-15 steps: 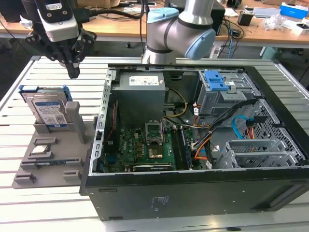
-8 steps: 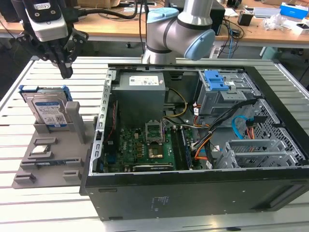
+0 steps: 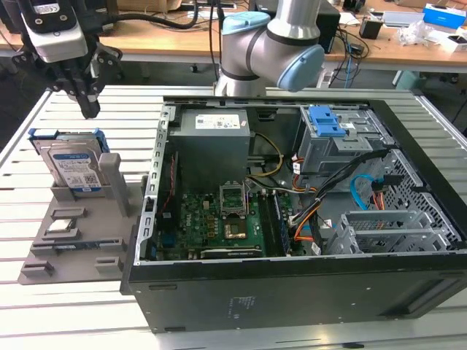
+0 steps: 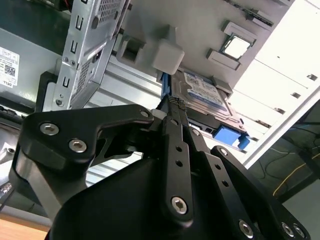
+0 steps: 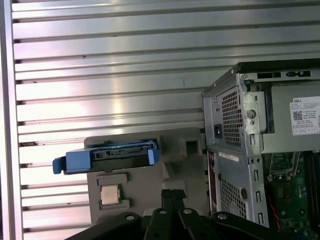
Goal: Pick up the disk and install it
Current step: 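Reach for the disk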
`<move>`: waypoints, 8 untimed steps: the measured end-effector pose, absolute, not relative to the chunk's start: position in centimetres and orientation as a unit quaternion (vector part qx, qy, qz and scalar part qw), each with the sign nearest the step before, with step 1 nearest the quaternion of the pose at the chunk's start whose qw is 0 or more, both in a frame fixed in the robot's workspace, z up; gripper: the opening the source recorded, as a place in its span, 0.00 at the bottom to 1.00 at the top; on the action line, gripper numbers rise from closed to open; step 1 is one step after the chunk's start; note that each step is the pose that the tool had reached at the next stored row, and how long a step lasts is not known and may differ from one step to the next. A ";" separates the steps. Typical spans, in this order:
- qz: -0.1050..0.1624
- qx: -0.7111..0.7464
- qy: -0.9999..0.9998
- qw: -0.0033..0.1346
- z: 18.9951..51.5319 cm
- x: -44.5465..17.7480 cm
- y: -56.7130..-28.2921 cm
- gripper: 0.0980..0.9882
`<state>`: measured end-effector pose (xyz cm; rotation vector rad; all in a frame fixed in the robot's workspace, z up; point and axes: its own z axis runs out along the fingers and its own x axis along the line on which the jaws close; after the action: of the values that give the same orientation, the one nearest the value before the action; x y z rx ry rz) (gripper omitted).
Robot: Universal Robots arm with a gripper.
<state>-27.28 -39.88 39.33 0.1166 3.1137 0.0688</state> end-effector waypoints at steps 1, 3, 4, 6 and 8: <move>0.022 0.037 0.999 0.012 39.3 -27.4 -39.9 0.01; 0.022 0.037 0.999 0.013 39.3 -27.9 -39.9 0.01; 0.022 0.037 0.999 0.012 39.3 -28.2 -39.9 0.01; 0.022 0.037 0.999 0.012 39.3 -28.8 -39.9 0.01; 0.022 0.037 0.999 0.012 39.3 -29.3 -39.9 0.01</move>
<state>-29.25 -39.88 39.33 0.1165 3.1137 0.0689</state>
